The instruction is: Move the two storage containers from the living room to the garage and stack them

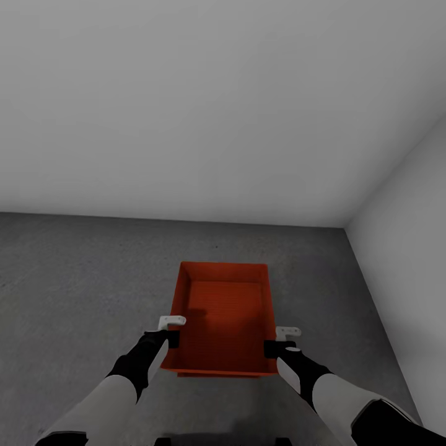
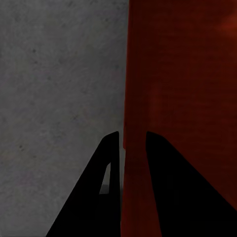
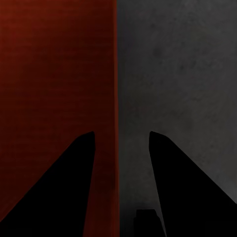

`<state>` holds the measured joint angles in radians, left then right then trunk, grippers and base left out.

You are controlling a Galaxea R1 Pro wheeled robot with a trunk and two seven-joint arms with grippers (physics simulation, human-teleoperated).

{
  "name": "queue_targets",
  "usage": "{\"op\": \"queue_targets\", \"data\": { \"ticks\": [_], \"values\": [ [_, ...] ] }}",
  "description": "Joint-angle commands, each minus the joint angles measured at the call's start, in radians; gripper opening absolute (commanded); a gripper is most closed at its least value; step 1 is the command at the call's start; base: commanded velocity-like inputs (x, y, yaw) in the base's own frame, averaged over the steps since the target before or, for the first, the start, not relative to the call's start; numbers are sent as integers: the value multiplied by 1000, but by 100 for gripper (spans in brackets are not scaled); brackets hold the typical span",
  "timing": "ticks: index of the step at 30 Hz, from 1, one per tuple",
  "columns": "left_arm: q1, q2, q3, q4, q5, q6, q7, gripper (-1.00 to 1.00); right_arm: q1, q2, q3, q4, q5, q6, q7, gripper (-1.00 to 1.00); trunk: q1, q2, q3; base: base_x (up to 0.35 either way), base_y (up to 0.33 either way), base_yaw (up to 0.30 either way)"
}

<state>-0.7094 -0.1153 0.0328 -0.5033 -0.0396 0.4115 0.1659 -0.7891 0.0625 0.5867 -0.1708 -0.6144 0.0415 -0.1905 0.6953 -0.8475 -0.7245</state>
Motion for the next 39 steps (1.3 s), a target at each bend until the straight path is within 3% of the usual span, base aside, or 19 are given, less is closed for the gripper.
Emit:
{"op": "queue_targets", "data": {
  "ticks": [1, 14, 22, 27, 39],
  "values": [
    [1, 0, -19, 3, 37, 3, 1, -100, -2, -32, 12, -3, 13, 3, -75, -100, 0, -1, -1, 0, 0, 0],
    [1, -1, -19, 3, 37, 3, 1, -100, -1, -32, 12, -3, 13, 3, -75, -100, 50, -92, -42, 0, 0, 0],
    [1, 0, -19, 3, 36, 3, 1, -100, -2, -32, 12, -3, 13, 3, -75, -100, 50, -92, -42, 0, 0, 0],
    [1, -1, -19, 3, 37, 3, 1, -100, -1, -32, 12, -3, 13, 3, -75, -100, 69, -127, -57, 0, 0, 0],
    [1, 0, -19, 2, 37, 4, 1, -100, -1, -32, 12, -3, 13, 3, -75, -100, 69, -127, -57, 0, 0, 0]
  ]
}}
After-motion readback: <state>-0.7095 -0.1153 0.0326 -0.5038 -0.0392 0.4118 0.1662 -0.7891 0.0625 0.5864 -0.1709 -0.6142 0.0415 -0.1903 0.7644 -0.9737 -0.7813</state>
